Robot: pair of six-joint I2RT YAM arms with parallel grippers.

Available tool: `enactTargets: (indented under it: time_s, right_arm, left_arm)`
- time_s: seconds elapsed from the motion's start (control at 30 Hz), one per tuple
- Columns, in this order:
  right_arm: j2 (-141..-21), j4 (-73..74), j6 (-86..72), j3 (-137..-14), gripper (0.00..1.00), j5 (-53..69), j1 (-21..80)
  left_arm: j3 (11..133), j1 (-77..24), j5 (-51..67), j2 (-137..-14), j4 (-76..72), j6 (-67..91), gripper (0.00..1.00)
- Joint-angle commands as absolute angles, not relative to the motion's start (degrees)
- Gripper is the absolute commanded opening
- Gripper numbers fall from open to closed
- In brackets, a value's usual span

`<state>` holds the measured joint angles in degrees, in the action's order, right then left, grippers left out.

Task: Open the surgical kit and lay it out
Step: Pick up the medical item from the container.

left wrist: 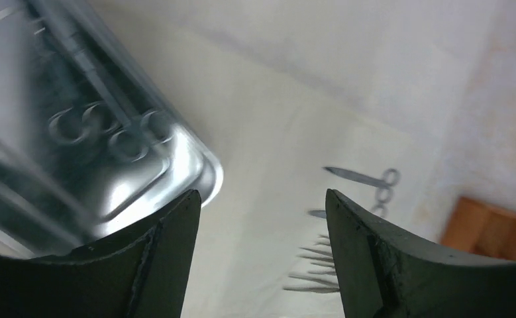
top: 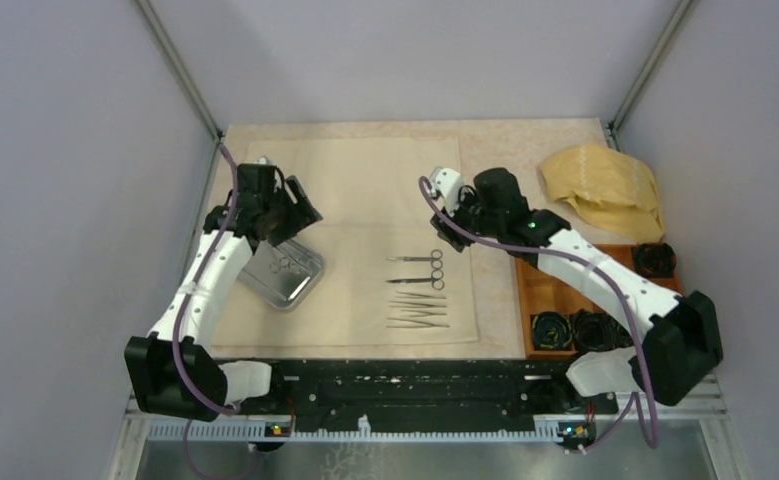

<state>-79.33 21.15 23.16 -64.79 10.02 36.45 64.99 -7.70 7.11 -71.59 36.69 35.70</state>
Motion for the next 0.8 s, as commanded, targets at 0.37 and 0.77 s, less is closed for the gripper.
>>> enactTargets:
  time_s: [0.37, 0.77]
  right_arm:
    - [-67.9, 14.0, 8.6, -53.1, 0.61, 10.0, 34.6]
    - [-69.0, 14.8, 9.7, -54.7, 0.61, 9.6, 34.1]
  left_arm:
    - [60.1, 6.2, -10.0, -83.1, 43.7, 32.9, 0.59]
    - [74.8, 9.7, -6.1, -103.0, 43.2, 24.8, 0.53]
